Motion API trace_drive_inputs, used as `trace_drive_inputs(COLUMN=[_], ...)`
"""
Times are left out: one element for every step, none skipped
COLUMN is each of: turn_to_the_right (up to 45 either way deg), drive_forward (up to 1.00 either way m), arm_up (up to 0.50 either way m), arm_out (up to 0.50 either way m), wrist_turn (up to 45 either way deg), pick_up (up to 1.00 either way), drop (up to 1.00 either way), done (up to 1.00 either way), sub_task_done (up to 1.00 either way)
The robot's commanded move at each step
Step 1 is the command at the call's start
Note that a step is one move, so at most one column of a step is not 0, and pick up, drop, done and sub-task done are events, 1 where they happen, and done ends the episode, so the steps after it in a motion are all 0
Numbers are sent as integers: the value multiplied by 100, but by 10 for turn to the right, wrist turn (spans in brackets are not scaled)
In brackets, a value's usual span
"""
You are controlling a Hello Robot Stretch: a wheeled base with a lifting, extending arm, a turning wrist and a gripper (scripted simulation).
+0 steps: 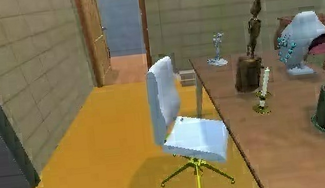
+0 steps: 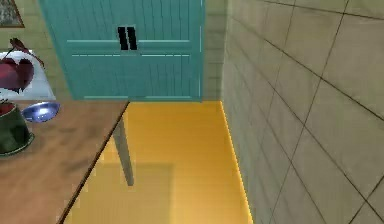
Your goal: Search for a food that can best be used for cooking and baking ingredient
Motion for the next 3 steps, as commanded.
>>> trace_drive_inputs(turn_to_the_right=[-450,-60,0], drive_forward=[0,0,100], arm_up=[0,0,0], arm_out=[0,0,0], wrist_turn=[0,0,0], pick_up=[0,0,0], drop=[0,0,0], done=[0,0,0], sub_task_done=[0,0,0])
